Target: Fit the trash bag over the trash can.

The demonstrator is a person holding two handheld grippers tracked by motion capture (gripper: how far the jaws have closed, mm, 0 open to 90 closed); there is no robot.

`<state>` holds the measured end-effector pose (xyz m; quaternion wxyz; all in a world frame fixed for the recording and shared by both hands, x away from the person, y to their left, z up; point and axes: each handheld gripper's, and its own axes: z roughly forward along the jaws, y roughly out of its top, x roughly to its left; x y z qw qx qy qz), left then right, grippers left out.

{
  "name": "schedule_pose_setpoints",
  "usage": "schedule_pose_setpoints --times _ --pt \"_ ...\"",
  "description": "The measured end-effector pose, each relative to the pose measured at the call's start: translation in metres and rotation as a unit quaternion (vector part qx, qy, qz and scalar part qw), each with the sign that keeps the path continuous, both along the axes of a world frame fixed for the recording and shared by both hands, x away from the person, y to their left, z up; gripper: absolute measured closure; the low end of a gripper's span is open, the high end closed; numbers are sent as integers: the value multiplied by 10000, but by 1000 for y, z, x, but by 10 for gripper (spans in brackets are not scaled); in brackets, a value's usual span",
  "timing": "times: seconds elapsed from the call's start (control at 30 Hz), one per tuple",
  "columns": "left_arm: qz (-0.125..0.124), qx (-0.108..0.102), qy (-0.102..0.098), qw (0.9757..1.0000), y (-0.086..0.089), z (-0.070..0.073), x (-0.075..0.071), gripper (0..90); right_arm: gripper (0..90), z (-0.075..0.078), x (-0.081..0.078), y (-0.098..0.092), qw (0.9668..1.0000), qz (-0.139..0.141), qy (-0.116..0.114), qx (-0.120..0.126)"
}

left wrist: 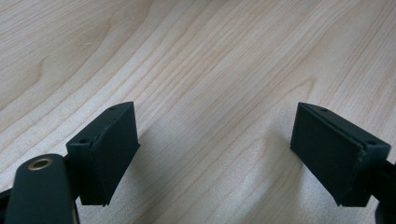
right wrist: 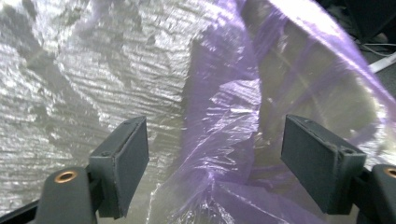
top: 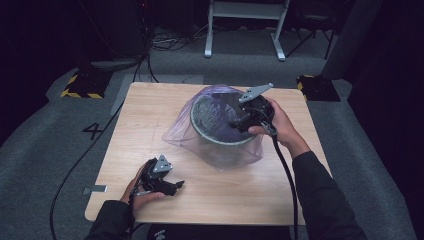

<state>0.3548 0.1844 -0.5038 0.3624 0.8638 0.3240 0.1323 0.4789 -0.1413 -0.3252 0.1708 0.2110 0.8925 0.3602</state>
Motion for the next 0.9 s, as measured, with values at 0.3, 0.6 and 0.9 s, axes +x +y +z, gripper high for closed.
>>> schedule_pose_setpoints --times 0.3,0.6,0.9 --pt "0 -2 1 10000 0 0 0 145 218 5 -6 -10 9986 -115 -36 514" --pt "1 -1 0 10000 0 0 0 145 206 12 -20 -21 9975 -43 -225 676" --pt "0 0 -1 10000 0 0 0 145 215 17 -34 -34 9966 -42 -459 681"
